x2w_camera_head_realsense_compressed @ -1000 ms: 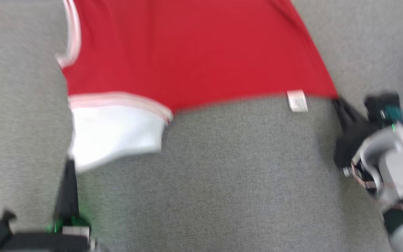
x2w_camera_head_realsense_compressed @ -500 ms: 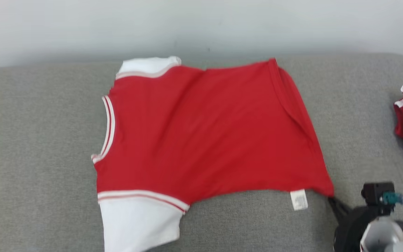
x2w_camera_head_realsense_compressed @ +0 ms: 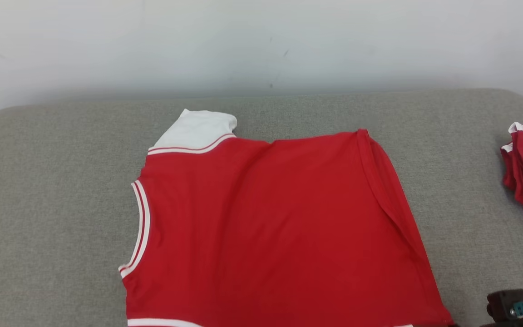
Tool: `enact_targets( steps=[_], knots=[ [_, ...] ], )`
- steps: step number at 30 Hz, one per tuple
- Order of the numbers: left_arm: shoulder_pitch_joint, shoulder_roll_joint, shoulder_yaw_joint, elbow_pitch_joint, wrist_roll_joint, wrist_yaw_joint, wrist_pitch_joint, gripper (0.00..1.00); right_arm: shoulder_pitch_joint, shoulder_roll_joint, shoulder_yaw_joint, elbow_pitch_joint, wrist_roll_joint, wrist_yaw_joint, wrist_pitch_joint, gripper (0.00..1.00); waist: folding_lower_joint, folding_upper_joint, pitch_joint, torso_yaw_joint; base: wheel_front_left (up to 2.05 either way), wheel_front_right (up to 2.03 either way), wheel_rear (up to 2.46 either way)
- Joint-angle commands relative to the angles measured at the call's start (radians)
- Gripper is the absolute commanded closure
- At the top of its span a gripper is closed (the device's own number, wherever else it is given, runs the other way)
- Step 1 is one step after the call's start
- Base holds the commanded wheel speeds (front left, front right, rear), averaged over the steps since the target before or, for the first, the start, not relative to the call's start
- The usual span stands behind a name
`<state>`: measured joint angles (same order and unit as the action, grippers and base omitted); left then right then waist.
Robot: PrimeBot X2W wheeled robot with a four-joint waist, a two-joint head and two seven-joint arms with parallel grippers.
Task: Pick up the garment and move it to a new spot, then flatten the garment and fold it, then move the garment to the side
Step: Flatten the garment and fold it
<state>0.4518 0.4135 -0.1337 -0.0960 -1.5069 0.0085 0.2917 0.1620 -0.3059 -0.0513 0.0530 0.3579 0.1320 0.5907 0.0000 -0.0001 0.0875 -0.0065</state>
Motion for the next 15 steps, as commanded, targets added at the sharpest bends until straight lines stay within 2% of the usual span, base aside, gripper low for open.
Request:
enact_targets(
  steps=[1,5,9,15],
  knots=[
    [0.020,0.006,0.019,-0.002,-0.006,-0.003,-0.010,1.00,0.035,0.001,-0.011,-0.018,0.006,-0.003,0.016,1.00,0.0000,0.0001,-0.004,-0.002,0.00,0.00,0.00],
    [0.029,0.020,0.042,-0.005,-0.012,-0.027,-0.019,1.00,0.063,0.009,-0.025,-0.044,0.021,-0.003,0.023,1.00,0.0000,0.0001,-0.009,-0.006,0.00,0.00,0.00],
    [-0.025,-0.009,0.074,-0.048,-0.060,-0.096,-0.031,1.00,0.075,0.013,-0.026,-0.093,0.053,-0.003,-0.036,1.00,0.0000,0.0001,-0.010,-0.006,0.00,0.00,0.00],
    [-0.130,-0.018,0.051,-0.075,-0.014,-0.099,-0.039,1.00,0.017,-0.021,0.018,-0.110,0.091,-0.003,-0.135,1.00,0.0000,0.0001,-0.001,-0.003,0.00,0.00,0.00]
  ],
)
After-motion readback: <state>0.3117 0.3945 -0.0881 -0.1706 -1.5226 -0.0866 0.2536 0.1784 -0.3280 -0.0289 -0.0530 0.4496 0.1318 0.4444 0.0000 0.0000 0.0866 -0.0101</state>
